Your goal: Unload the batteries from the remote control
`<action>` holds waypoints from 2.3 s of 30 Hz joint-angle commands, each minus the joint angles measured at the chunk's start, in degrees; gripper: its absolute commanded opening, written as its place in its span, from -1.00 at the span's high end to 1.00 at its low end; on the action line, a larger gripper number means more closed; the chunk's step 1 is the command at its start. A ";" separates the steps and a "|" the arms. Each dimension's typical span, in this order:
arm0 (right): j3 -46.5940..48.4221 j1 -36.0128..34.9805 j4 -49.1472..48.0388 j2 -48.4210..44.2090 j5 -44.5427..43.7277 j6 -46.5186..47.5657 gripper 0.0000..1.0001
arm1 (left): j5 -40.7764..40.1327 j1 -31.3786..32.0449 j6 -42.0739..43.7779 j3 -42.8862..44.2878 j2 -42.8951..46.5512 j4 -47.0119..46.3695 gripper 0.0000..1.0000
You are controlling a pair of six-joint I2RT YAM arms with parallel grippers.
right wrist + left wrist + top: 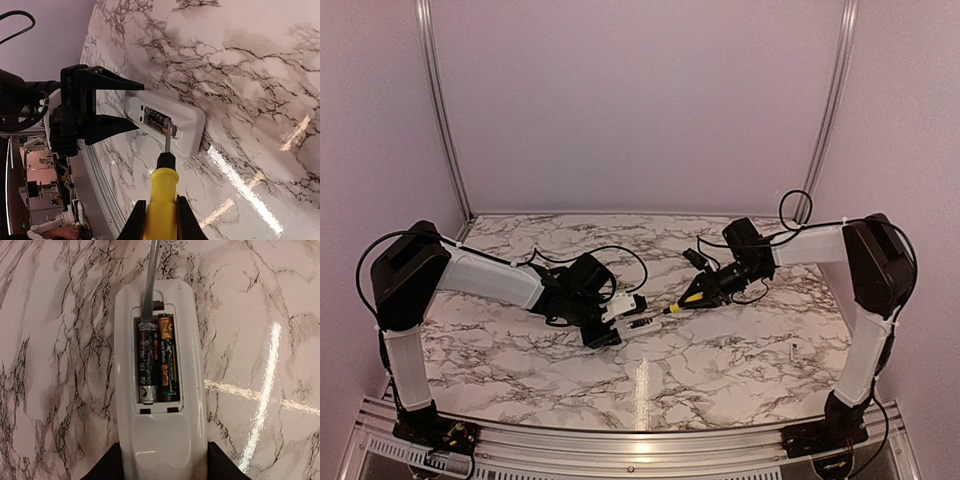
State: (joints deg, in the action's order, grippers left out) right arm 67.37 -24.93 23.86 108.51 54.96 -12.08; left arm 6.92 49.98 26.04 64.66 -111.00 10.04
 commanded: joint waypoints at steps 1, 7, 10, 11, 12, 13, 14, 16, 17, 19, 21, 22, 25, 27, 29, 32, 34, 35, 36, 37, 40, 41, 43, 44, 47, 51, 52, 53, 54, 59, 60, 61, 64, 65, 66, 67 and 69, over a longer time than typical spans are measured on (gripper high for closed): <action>2.32 -5.75 1.86 -2.42 11.53 0.36 1.00 | -1.19 0.73 2.37 -0.20 -1.94 -4.92 1.00; 2.15 -5.75 0.90 -4.52 12.68 -1.07 1.00 | -1.43 0.65 2.14 -0.06 -2.04 -4.94 1.00; 2.62 -5.74 1.29 -5.21 12.47 -1.16 1.00 | -1.51 0.67 2.06 -0.04 -2.09 -5.02 1.00; 2.67 -5.75 1.69 -5.23 12.25 -0.97 1.00 | -1.50 0.72 2.01 -0.01 -2.08 -5.08 1.00; 2.68 -5.76 2.06 -5.24 12.05 -0.68 1.00 | -1.56 0.72 2.03 0.02 -2.11 -5.07 1.00; 2.63 -5.75 2.52 -5.28 11.88 -0.35 1.00 | -1.58 0.68 1.92 0.10 -2.11 -5.07 1.00; 2.46 -5.75 2.86 -5.39 11.58 -0.12 1.00 | -1.63 0.67 1.95 0.19 -2.16 -5.12 1.00; 2.20 -5.75 3.42 -5.61 11.14 0.36 1.00 | -1.69 0.67 1.85 0.28 -2.12 -5.09 1.00; 2.15 -5.75 3.62 -5.71 10.87 0.42 1.00 | -1.65 0.65 1.87 0.29 -2.12 -5.06 1.00; 2.15 -5.75 3.97 -6.01 10.64 0.61 1.00 | -1.64 0.65 1.66 0.29 -2.11 -5.12 1.00; 2.15 -5.75 4.06 -6.32 10.46 0.60 1.00 | -1.64 0.73 1.61 0.29 -2.07 -5.09 1.00; 2.15 -5.75 4.18 -6.43 10.31 0.64 1.00 | -1.72 0.67 1.56 0.24 -2.03 -5.12 1.00; 2.19 -5.75 4.83 -6.65 9.68 1.12 1.00 | -1.71 0.66 1.38 0.07 -1.86 -5.27 1.00; 2.00 -5.76 5.32 -6.97 9.22 1.37 1.00 | -1.75 0.71 1.16 -0.02 -1.73 -5.36 1.00; 1.80 -5.77 5.81 -7.59 8.50 1.56 1.00 | -1.76 0.67 1.04 -0.14 -1.36 -5.57 1.00; 1.72 -5.75 6.86 -8.41 7.02 1.84 1.00 | -1.89 0.69 0.68 -0.37 -0.79 -5.97 1.00; 2.07 -5.75 8.14 -8.94 6.12 2.50 1.00 | -1.83 0.69 0.42 -0.56 -0.36 -6.31 1.00; 2.32 -5.75 8.86 -9.07 5.47 2.87 1.00 | -1.94 0.65 0.27 -0.70 -0.07 -6.54 1.00; 2.62 -5.75 9.83 -9.30 5.05 3.38 1.00 | -1.99 0.66 0.16 -0.95 0.22 -6.87 1.00; 3.07 -5.75 10.99 -9.46 4.55 4.03 1.00 | -2.02 0.72 0.22 -1.21 0.59 -7.09 1.00; 4.28 -5.75 14.36 -10.25 2.83 5.94 1.00 | -2.29 0.68 0.43 -1.78 1.57 -7.57 1.00; 4.62 -5.75 15.48 -10.61 2.01 6.45 1.00 | -2.44 0.68 0.56 -2.01 1.84 -7.70 1.00; 5.19 -5.74 17.46 -11.44 0.49 7.21 1.00 | -2.81 0.72 0.98 -2.37 2.50 -7.93 1.00; 5.35 -5.75 18.36 -12.03 -0.38 7.50 1.00 | -3.03 0.67 1.21 -2.57 2.87 -8.00 1.00; 5.27 -5.75 20.01 -14.00 -2.85 7.73 1.00 | -3.53 0.75 1.80 -3.68 4.47 -8.96 1.00; 5.18 -5.75 21.37 -17.12 -6.40 7.11 1.00 | -3.82 0.73 2.63 -5.82 7.09 -11.41 1.00; 5.39 -5.75 21.92 -17.80 -7.45 7.01 1.00 | -3.83 0.71 2.81 -6.32 7.56 -11.94 1.00; 5.64 -5.76 22.78 -18.45 -8.43 7.17 1.00 | -3.84 0.73 2.98 -6.78 8.11 -12.49 1.00; 5.99 -5.75 23.48 -19.06 -9.46 7.28 1.00 | -3.92 0.75 3.17 -7.23 8.61 -12.93 1.00; 7.33 -5.75 26.84 -21.36 -13.92 8.58 1.00 | -2.85 0.74 6.18 -9.77 11.19 -15.46 1.00; 7.49 -5.75 27.26 -21.59 -14.66 8.71 1.00 | -2.72 0.74 6.91 -10.68 11.80 -16.48 1.00; 7.69 -5.75 27.51 -21.87 -15.51 8.73 1.00 | -2.71 0.74 7.70 -11.55 12.49 -17.65 1.00; 7.98 -5.75 27.51 -22.93 -17.29 8.55 1.00 | -2.12 0.93 12.96 -15.47 15.16 -22.84 1.00; 8.03 -5.77 27.26 -23.27 -17.85 8.41 1.00 | -2.18 0.98 13.82 -17.15 16.21 -25.54 1.00; 8.13 -5.76 27.00 -23.53 -18.36 8.27 1.00 | -2.61 0.92 13.19 -18.31 17.05 -28.17 1.00; 8.20 -5.75 26.84 -23.75 -18.70 8.15 1.00 | -3.56 0.81 12.03 -18.66 17.50 -29.85 1.00; 8.29 -5.75 26.40 -24.06 -19.27 7.86 1.00 | -3.00 0.39 9.03 -18.21 18.30 -30.57 1.00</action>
State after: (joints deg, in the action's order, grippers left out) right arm 73.25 -30.85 50.13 86.02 38.89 -4.38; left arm 3.90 50.59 36.07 46.72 -95.59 -11.51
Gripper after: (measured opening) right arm 0.148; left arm 0.537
